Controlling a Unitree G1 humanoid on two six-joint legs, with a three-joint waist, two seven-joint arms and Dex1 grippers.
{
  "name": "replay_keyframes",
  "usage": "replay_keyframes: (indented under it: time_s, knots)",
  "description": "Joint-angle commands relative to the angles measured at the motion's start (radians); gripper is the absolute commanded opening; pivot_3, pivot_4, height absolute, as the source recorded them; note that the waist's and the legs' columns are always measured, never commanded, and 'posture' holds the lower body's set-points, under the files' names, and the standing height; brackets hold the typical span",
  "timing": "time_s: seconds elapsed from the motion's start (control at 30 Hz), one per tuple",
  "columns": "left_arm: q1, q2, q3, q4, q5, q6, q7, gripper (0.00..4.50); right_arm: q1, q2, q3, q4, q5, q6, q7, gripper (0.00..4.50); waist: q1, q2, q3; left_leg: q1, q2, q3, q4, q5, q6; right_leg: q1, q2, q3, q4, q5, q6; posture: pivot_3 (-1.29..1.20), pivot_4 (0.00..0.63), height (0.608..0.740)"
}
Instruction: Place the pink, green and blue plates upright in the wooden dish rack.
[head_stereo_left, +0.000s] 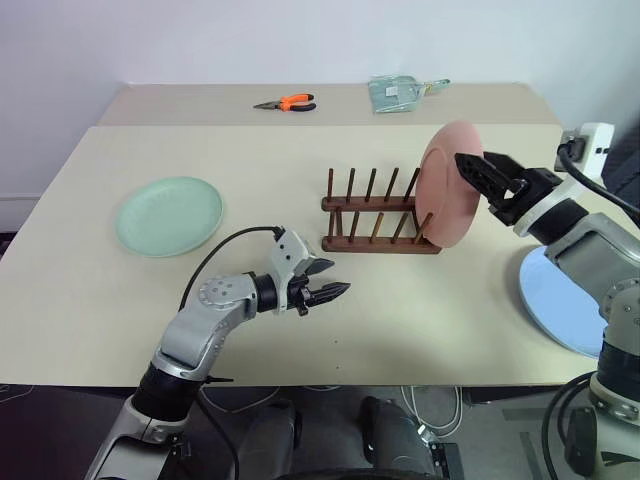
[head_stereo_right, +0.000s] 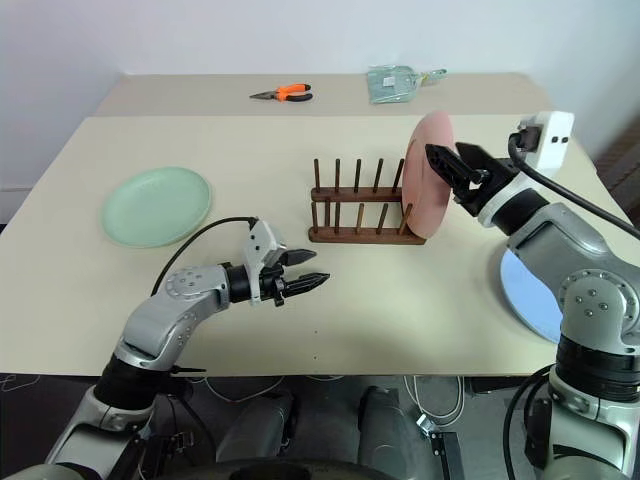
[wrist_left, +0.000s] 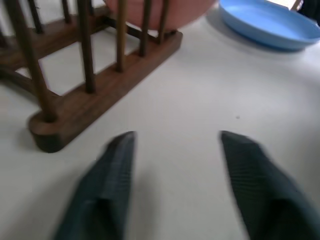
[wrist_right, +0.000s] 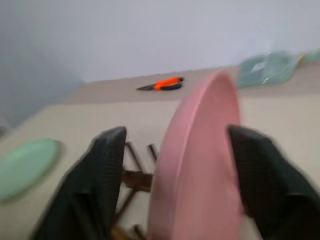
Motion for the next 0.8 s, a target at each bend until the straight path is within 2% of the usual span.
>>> replay_keyframes:
  time_s: [0.03, 0.07, 0.1, 0.2, 0.33, 0.47, 0.63, 0.73, 0.8]
  knots:
    - [-0.051, 0.003, 0.167, 0.02, 0.025, -0.034, 0.151, 4.43, -0.061, -0.08, -0.025, 0.025, -0.177, -0.15, 0.058, 3.07, 0.0, 0.0, 0.0, 0.0, 0.0, 0.0, 0.0, 0.0, 0.0, 0.0, 0.0, 0.0, 0.0, 0.0, 0.002, 0.0, 0.15, 0.74]
    - [-0.089, -0.005, 0.245, 0.076, 0.052, -0.033, 0.265, 4.43, -0.093, -0.098, -0.036, 0.055, -0.185, -0.174, 0.093, 3.07, -0.001, 0.0, 0.0, 0.0, 0.0, 0.0, 0.0, 0.0, 0.0, 0.0, 0.0, 0.0, 0.0, 0.0, 0.002, 0.0, 0.15, 0.74]
    - [-0.122, -0.009, 0.302, 0.127, 0.085, -0.032, 0.368, 4.48, -0.117, -0.111, -0.04, 0.072, -0.193, -0.197, 0.128, 3.28, -0.001, -0.001, 0.0, 0.001, 0.0, 0.0, 0.0, 0.0, -0.001, 0.0, 0.0, 0.0, 0.0, 0.001, 0.002, 0.0, 0.15, 0.74]
    - [-0.205, -0.002, 0.429, 0.254, 0.199, 0.0, 0.661, 4.5, -0.173, -0.121, -0.035, 0.05, -0.159, -0.222, 0.239, 4.39, -0.012, -0.001, 0.0, 0.002, 0.001, 0.0, -0.001, 0.001, -0.001, 0.001, 0.002, 0.0, 0.0, 0.002, 0.003, 0.0, 0.15, 0.74]
    - [-0.267, -0.011, 0.604, 0.314, 0.257, 0.084, 0.938, 4.5, -0.172, -0.139, 0.073, -0.07, -0.176, -0.205, 0.343, 4.45, -0.026, -0.003, 0.0, 0.002, 0.001, -0.001, -0.002, 0.001, -0.001, 0.001, 0.001, 0.0, 0.0, 0.004, 0.004, 0.0, 0.15, 0.74]
    - [-0.267, -0.045, 0.727, 0.311, 0.194, 0.231, 1.003, 4.5, -0.124, -0.096, 0.204, -0.182, -0.177, -0.184, 0.406, 4.45, -0.025, -0.008, -0.002, 0.002, 0.001, -0.001, -0.002, 0.001, -0.002, 0.0, 0.001, 0.0, 0.0, 0.004, 0.004, 0.0, 0.15, 0.74]
    - [-0.244, -0.11, 0.834, 0.318, 0.102, 0.311, 1.004, 4.5, -0.099, -0.022, 0.33, -0.25, -0.252, -0.182, 0.385, 4.45, -0.019, -0.011, -0.001, 0.0, 0.0, -0.002, 0.001, 0.002, -0.005, 0.001, 0.001, 0.0, 0.0, 0.005, 0.006, 0.0, 0.15, 0.74]
    - [-0.236, -0.148, 0.885, 0.304, 0.026, 0.325, 0.977, 3.65, -0.087, 0.017, 0.391, -0.275, -0.29, -0.176, 0.375, 4.5, -0.021, -0.011, -0.002, 0.001, 0.0, -0.003, 0.0, 0.002, -0.005, 0.0, 0.001, 0.0, 0.002, 0.005, 0.005, 0.0, 0.15, 0.74]
    - [-0.239, -0.162, 0.885, 0.28, -0.009, 0.309, 0.949, 2.66, -0.075, 0.025, 0.43, -0.258, -0.354, -0.189, 0.372, 4.5, -0.019, -0.011, -0.002, 0.001, 0.0, -0.002, -0.001, 0.002, -0.006, 0.0, 0.001, 0.0, 0.002, 0.005, 0.005, 0.0, 0.15, 0.74]
